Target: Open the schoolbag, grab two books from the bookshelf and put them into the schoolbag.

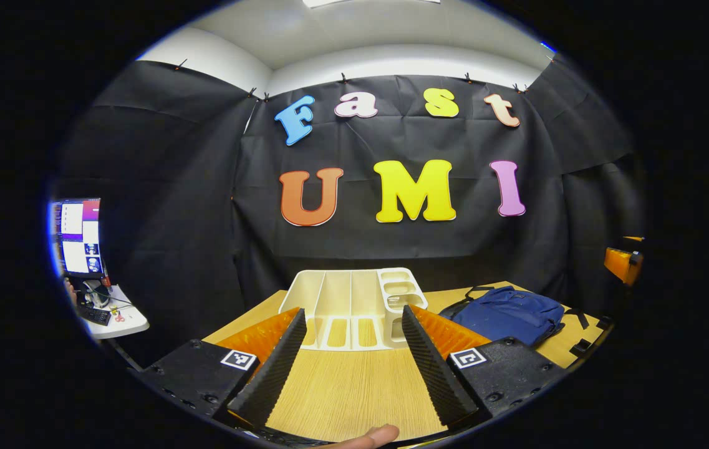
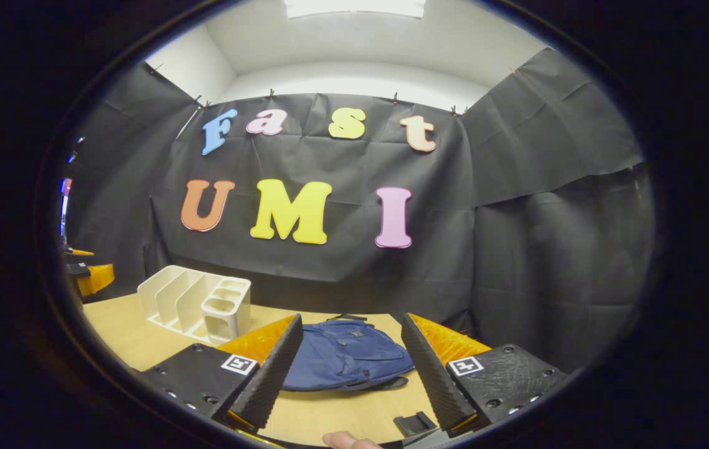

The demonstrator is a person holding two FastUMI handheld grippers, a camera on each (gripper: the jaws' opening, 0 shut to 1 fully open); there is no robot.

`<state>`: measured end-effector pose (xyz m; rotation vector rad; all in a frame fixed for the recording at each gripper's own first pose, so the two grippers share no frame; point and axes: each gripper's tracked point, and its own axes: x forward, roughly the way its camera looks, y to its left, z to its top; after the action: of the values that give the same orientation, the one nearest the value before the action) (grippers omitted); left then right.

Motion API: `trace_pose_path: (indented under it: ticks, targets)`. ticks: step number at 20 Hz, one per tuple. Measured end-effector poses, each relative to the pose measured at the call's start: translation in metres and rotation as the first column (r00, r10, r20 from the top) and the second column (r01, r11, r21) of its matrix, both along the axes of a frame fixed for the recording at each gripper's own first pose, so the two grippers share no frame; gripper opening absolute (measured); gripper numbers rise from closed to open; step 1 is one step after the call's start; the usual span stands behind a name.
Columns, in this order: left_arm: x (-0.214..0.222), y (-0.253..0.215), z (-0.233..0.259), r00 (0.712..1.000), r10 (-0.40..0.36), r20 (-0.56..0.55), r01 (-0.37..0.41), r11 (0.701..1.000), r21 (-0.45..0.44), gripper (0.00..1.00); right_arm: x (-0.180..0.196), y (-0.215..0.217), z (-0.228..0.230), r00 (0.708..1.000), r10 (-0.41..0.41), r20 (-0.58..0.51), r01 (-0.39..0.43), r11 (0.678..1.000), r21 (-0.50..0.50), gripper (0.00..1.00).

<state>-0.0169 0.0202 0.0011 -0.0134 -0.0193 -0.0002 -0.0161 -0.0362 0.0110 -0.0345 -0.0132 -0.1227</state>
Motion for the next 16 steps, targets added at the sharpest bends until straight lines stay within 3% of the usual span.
trace_pose_path:
  ticks: [16]
  targets:
    - [0.002,-0.011,0.0,1.0,-0.014,-0.003,0.014,1.0,-0.007,0.97,-0.002,-0.007,-0.01,1.0,0.006,-0.017,-0.006,1.0,0.007,0.95]
